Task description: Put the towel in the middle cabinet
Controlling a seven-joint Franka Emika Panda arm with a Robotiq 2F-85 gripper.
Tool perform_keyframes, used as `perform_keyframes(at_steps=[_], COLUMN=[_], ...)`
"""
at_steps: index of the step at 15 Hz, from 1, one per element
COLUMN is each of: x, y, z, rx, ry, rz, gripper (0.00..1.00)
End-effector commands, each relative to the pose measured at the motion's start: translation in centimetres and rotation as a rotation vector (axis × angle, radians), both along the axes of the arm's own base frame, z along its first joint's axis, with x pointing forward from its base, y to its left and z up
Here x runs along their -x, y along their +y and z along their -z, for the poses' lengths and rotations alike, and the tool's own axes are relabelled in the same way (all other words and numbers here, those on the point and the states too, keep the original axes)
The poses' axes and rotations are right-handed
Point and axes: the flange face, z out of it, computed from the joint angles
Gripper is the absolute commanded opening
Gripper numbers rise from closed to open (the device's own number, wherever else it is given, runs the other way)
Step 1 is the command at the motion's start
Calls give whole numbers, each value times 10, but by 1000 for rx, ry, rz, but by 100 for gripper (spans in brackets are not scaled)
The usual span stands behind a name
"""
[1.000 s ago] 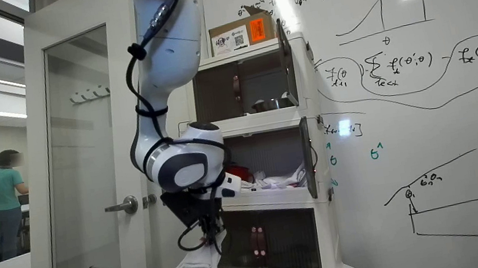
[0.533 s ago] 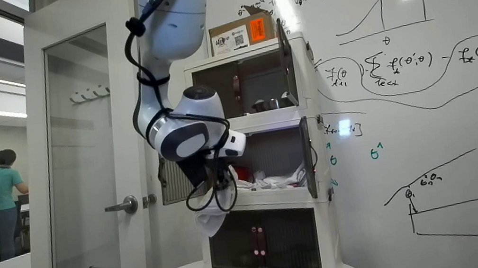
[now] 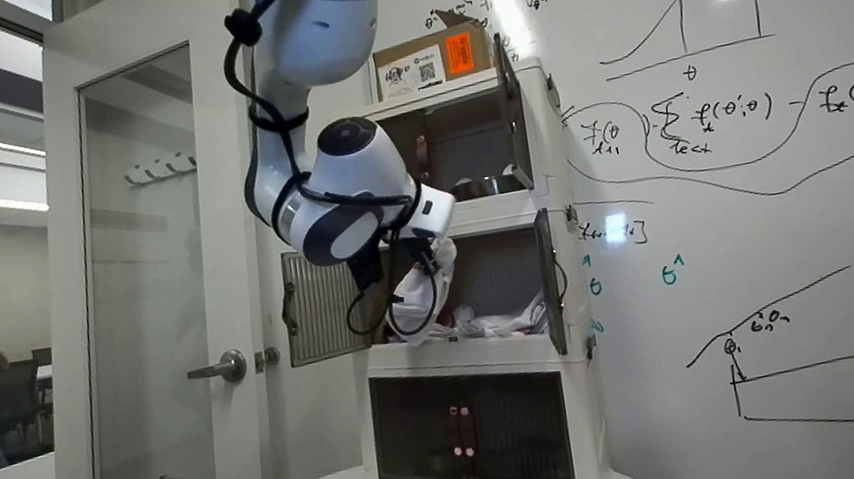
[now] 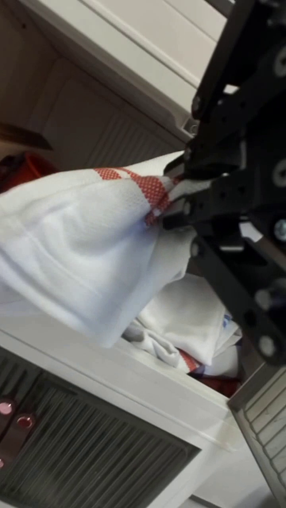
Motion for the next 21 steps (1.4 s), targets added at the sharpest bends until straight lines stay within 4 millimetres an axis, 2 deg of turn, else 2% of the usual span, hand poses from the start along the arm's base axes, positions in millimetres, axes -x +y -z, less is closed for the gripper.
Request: perform_keyframes(at_steps=[1, 4, 9, 10, 11, 16, 17, 21], x=[-10, -22, -51, -55, -40, -50, -50, -45], y=[-13, -26, -50, -49, -47, -47, -47, -48], z=[-14, -17, -10, -8, -10, -3, -4, 22], rx=[-104, -164, -213, -231, -193, -216, -216, -250], ry=[-95, -135, -161, -152, -121, -129, -130, -122], rz=[93, 164, 246, 228, 218, 228, 229, 286], gripper=[3, 3, 3, 3, 11, 11, 3, 3])
